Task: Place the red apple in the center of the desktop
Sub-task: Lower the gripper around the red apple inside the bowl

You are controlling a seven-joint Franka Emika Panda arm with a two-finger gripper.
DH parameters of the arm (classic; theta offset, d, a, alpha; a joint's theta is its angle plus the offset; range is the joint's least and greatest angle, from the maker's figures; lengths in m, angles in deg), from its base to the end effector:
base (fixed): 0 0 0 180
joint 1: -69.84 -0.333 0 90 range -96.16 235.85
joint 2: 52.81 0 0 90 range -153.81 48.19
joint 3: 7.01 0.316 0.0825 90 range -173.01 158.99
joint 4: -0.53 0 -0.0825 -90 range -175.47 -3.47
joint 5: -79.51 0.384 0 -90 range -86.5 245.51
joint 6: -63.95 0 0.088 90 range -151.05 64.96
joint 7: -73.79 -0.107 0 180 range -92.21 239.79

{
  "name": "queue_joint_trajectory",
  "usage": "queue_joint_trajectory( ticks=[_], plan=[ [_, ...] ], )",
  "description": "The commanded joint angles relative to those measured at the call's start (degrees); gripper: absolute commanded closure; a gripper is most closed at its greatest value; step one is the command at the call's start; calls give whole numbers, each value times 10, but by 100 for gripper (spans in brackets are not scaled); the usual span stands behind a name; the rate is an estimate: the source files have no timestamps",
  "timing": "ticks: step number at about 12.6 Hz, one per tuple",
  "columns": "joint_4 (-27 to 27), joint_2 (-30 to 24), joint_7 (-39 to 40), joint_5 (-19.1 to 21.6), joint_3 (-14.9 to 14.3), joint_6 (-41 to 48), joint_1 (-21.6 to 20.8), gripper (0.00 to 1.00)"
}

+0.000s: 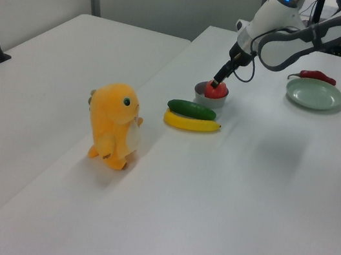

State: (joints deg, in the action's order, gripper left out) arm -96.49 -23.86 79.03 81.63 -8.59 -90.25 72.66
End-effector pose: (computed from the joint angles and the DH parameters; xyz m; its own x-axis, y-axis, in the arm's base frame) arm 0.7105 -0.0531 0.3583 0.8813 -0.0002 0.4726 -0.0145 -0.9995 0.0267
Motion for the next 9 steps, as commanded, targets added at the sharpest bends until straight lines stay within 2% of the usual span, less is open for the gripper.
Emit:
queue_joint_trajectory(
  ticks=[1, 4, 6, 8, 9],
  plan=[
    [8, 22, 8, 9, 0, -25, -6, 0],
    [8, 34, 7, 7, 2, -47, -6, 1],
    [7, 34, 12, 3, 2, -49, -6, 27],
    [7, 34, 13, 1, 3, -48, -7, 62],
    [7, 34, 13, -2, 3, -48, -6, 73]
  ],
)
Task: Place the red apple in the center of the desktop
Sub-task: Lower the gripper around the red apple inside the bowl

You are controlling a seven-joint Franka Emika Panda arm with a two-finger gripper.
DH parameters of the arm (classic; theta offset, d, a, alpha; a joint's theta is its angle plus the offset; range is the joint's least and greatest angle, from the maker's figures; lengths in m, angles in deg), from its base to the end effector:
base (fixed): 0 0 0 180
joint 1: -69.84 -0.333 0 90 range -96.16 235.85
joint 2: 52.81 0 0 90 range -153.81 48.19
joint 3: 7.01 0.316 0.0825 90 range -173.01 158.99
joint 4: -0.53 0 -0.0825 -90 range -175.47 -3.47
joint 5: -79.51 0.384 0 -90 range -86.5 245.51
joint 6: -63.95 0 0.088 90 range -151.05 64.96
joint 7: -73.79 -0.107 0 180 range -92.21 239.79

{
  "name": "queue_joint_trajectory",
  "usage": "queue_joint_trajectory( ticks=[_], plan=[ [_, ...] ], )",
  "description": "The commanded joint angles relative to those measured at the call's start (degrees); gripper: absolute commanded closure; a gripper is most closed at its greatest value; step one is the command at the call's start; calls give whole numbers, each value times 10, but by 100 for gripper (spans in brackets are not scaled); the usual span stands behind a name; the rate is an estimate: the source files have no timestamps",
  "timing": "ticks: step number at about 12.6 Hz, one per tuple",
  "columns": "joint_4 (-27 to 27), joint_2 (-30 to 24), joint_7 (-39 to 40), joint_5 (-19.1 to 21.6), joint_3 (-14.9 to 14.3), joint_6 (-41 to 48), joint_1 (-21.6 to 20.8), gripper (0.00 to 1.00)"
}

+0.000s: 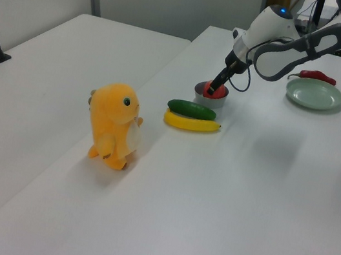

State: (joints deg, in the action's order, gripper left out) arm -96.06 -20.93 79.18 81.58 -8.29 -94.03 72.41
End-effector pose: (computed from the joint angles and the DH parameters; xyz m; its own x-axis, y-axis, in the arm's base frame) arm 0.7166 -0.0473 0.3338 0.8706 0.0108 0.4919 -0.0044 -0.9995 0.0299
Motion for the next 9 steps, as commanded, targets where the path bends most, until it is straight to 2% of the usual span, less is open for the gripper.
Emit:
queue_joint_trajectory(
  ticks=[1, 3, 6, 9],
  plan=[
    [3, 5, 11, -1, 0, -10, -4, 77],
    [3, -2, 9, 0, 0, -9, -4, 77],
    [-3, -60, 4, 7, 0, 0, 0, 78],
    [-4, -131, 6, 7, 0, 105, 7, 78]
  ],
)
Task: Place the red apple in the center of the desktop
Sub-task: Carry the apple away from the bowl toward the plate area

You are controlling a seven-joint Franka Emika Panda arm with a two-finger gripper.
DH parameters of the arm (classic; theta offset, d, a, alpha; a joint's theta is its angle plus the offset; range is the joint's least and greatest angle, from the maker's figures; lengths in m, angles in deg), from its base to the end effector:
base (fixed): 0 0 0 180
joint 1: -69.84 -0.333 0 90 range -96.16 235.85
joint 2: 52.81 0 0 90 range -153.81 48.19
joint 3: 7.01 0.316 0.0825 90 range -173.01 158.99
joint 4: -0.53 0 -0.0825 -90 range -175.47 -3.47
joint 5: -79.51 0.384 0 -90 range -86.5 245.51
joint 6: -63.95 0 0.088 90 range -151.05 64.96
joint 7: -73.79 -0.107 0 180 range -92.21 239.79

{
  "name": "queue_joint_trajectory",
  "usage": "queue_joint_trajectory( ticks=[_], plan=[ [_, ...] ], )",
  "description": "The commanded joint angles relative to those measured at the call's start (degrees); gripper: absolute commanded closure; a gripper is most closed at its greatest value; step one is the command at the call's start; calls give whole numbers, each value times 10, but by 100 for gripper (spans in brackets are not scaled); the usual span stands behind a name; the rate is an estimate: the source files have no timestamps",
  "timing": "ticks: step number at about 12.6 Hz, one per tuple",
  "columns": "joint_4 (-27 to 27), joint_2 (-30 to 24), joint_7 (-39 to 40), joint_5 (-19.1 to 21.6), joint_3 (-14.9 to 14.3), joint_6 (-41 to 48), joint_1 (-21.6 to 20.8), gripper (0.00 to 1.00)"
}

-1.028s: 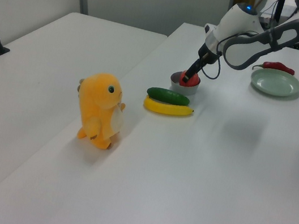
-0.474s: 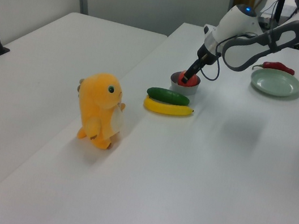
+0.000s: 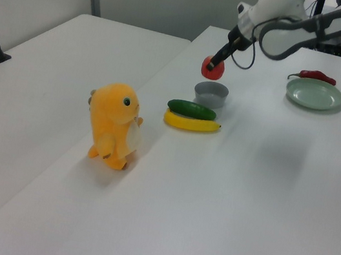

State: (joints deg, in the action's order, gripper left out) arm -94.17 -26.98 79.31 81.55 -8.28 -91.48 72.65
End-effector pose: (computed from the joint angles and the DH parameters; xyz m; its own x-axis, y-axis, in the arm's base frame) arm 0.7162 -0.0499 0.4201 0.8206 0.0129 0.5714 -0.0081 -0.9994 0.0341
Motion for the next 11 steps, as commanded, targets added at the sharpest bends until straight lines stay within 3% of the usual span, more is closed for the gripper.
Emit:
queue_joint_trajectory(
  ticks=[1, 5, 7, 11],
  plan=[
    [-22, -99, 5, 9, 0, 136, 5, 78],
    [-38, -203, 10, 9, -6, 359, 5, 78],
    [-76, -244, 58, 8, -6, 434, 2, 78],
    [-183, -272, 65, -2, 0, 445, -4, 76]
  ],
)
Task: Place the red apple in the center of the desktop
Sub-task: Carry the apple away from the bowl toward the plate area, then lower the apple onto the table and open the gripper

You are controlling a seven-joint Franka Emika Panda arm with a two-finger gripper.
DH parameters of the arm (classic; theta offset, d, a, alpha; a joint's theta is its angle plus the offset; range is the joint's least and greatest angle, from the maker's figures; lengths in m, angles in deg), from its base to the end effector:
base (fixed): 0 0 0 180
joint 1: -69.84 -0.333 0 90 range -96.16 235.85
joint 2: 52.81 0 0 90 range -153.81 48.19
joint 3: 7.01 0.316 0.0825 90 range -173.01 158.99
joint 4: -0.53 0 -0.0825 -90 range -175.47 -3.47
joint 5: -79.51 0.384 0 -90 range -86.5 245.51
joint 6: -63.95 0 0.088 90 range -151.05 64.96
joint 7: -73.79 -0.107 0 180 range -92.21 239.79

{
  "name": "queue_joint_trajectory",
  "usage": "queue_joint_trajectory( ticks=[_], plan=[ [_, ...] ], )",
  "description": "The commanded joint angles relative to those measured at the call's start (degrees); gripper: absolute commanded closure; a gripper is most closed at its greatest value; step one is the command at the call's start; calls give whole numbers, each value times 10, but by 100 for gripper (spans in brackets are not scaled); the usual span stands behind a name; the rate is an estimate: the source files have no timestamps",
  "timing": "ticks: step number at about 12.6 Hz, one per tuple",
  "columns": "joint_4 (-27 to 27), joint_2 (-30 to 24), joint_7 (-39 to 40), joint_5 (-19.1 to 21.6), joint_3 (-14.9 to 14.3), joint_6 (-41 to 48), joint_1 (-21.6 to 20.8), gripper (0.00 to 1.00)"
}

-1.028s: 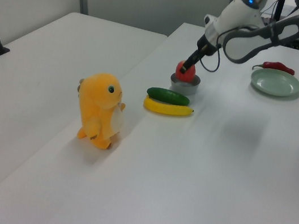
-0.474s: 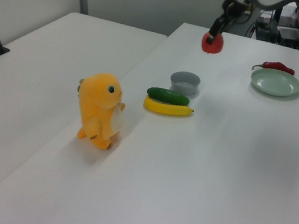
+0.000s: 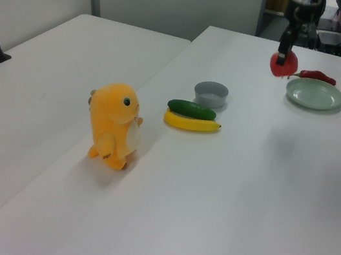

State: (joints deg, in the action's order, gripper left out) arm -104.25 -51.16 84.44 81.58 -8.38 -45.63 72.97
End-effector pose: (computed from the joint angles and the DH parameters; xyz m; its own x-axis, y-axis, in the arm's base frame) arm 0.5754 -0.0426 0.5151 0.9936 0.0952 0.0601 0.0967 -0.9950 -0.0233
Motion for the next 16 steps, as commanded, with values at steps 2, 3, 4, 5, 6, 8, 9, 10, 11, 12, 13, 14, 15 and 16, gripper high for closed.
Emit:
queue_joint_trajectory(
  ticks=[2, 3, 4, 5, 6, 8, 9, 10, 11, 12, 13, 14, 15, 16],
  plan=[
    [-136, -32, 14, -8, 1, -61, -12, 75],
    [-157, -31, 13, -13, 1, -86, -15, 75],
    [-170, -29, 13, -14, 1, -99, -15, 75],
    [-181, -27, 10, -14, 1, -115, -15, 75],
    [-191, -24, 8, -14, 3, -141, -16, 75],
    [-209, -9, -12, -15, 19, -185, -18, 74],
    [-217, 0, -14, -15, 20, -202, -22, 73],
    [-221, 5, -14, -15, 20, -215, -23, 72],
    [-221, 12, -14, -15, 20, -222, -24, 71],
    [-220, 16, -14, -15, 20, -233, -24, 70],
    [-220, 20, -15, -15, 20, -237, -25, 64],
    [-219, 20, -15, -15, 20, -236, -23, 41],
    [-218, 19, -19, -14, 20, -234, -22, 3],
    [-217, 18, -26, -14, 20, -232, -21, 0]
  ],
)
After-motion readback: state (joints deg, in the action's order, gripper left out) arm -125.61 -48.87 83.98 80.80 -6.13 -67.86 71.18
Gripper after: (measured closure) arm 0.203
